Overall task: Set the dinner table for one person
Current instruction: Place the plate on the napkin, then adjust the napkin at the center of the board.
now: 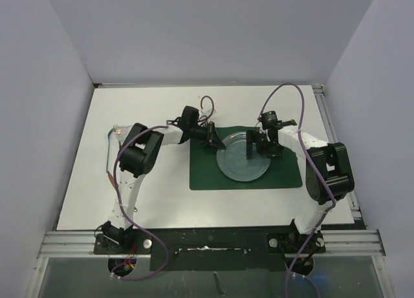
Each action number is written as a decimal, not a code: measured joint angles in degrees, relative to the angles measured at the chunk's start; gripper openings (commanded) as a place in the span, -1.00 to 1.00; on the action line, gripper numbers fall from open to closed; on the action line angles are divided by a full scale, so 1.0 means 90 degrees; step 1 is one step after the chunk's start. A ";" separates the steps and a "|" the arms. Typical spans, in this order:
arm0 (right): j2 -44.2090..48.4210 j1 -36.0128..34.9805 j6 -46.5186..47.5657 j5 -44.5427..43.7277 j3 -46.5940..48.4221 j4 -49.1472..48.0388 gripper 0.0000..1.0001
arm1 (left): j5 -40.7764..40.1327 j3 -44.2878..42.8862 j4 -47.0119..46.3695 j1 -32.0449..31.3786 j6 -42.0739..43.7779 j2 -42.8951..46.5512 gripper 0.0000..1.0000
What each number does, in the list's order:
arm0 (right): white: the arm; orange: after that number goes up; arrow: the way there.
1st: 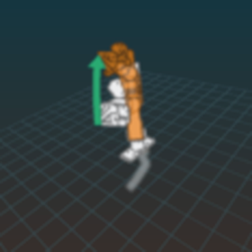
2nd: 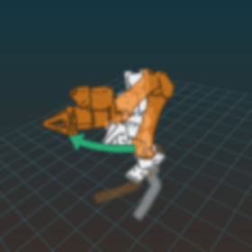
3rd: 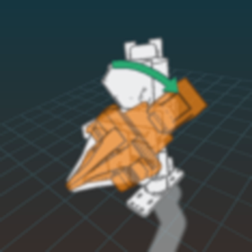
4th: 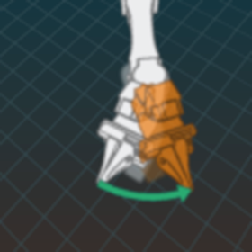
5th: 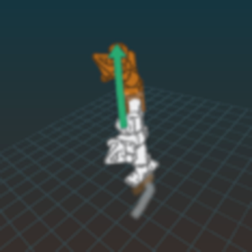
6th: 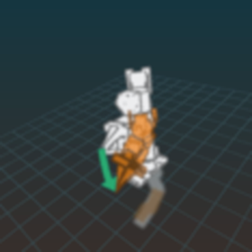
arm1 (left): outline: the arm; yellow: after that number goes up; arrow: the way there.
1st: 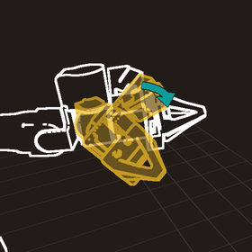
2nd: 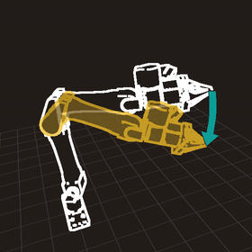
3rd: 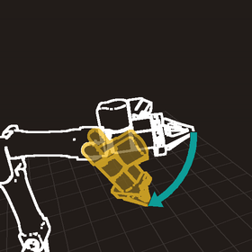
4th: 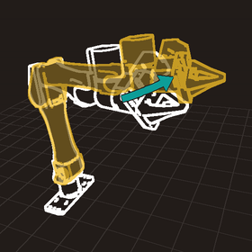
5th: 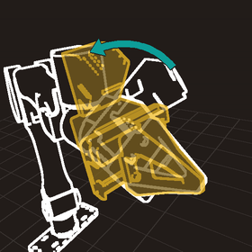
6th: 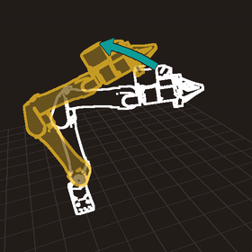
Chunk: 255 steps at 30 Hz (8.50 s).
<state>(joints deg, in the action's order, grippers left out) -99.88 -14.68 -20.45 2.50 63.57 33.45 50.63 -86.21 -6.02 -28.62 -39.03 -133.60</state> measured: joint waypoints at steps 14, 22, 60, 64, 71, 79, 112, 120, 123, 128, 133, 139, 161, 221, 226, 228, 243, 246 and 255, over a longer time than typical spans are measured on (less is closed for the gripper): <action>-0.0046 0.0209 0.0134 -0.0440 0.0437 -0.0117 0.95 | 0.0051 -0.0107 -0.0080 -0.0185 -0.0459 -0.0056 -1.00; 0.0233 0.0199 0.0129 -0.0291 0.0449 -0.0476 0.95 | 0.0073 -0.0107 -0.0100 -0.0202 -0.0554 -0.0104 -0.44; 0.0760 0.0588 0.0102 -0.0425 -0.0160 -0.0661 0.51 | -0.2416 0.0464 0.1625 0.0396 0.0510 0.1231 0.38; 0.0760 0.0588 0.0075 -0.0398 -0.0476 -0.0746 -0.04 | -0.2805 0.0891 0.1554 0.0311 0.0585 0.1559 0.38; 0.0753 0.0597 0.0000 -0.0291 -0.0797 -0.0857 -0.85 | -0.3252 0.1173 0.1474 0.0185 0.0651 0.1787 0.38; 0.0729 0.0597 -0.0092 -0.0136 -0.0872 -0.0991 -0.89 | -0.3298 0.0782 0.1931 0.0160 0.0758 0.1625 0.38; 0.1030 0.0593 -0.0158 0.0007 -0.0993 -0.0891 -0.52 | -0.3565 -0.1307 0.3407 0.0695 0.1273 0.0486 0.39; 0.0707 0.0593 -0.0158 0.0032 -0.0974 -0.0928 -0.53 | -0.3815 -0.1156 0.3349 0.0780 0.1389 0.0597 0.39; 0.0646 0.0593 -0.0158 0.0070 -0.0964 -0.0954 -0.53 | -0.3917 -0.1025 0.3276 0.0784 0.1404 0.0687 0.40; 0.0610 0.0593 -0.0158 0.0109 -0.0957 -0.0996 -0.52 | -0.4090 -0.0738 0.3198 0.0850 0.1416 0.0911 0.40; 0.0610 0.0593 -0.0158 0.0124 -0.0911 -0.0998 -0.52 | -0.4267 -0.0556 0.3308 0.0957 0.1418 0.1090 0.40; 0.0610 0.0593 -0.0158 0.0163 -0.0814 -0.1015 -0.52 | -0.4393 -0.0532 0.3453 0.1010 0.1486 0.1141 0.41; 0.0610 0.0593 -0.0104 0.0170 -0.0636 -0.0935 -0.53 | -0.4073 -0.1719 0.3742 0.0933 0.2246 0.0384 0.43; 0.0189 0.0593 -0.0095 0.0236 -0.0299 -0.0896 -0.54 | -0.4386 -0.0945 0.3900 0.0726 0.2378 0.0996 0.45; 0.0192 0.0593 -0.0090 0.0238 -0.0299 -0.0891 -0.53 | -0.4364 -0.1229 0.4056 0.0726 0.2409 0.0826 0.45; 0.0192 0.0593 -0.0085 0.0233 -0.0299 -0.0886 -0.54 | -0.4337 -0.1319 0.4119 0.0726 0.2409 0.0775 0.45; 0.0245 0.0593 -0.0083 0.0223 -0.0299 -0.0801 -0.46 | -0.4398 -0.1532 0.4095 0.0682 0.2344 0.0622 0.46; 0.0245 0.0593 -0.0087 0.0226 -0.0299 -0.0804 -0.38 | -0.4481 -0.1331 0.3934 0.0673 0.2290 0.0748 0.46; 0.0245 0.0593 -0.0085 0.0216 -0.0299 -0.0804 -0.30 | -0.4886 -0.0860 0.3823 0.0644 0.2016 0.1273 0.46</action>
<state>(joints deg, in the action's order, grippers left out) -97.67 -9.34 -21.21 4.45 60.88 26.22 6.66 -93.95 28.38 -22.83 -20.88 -122.15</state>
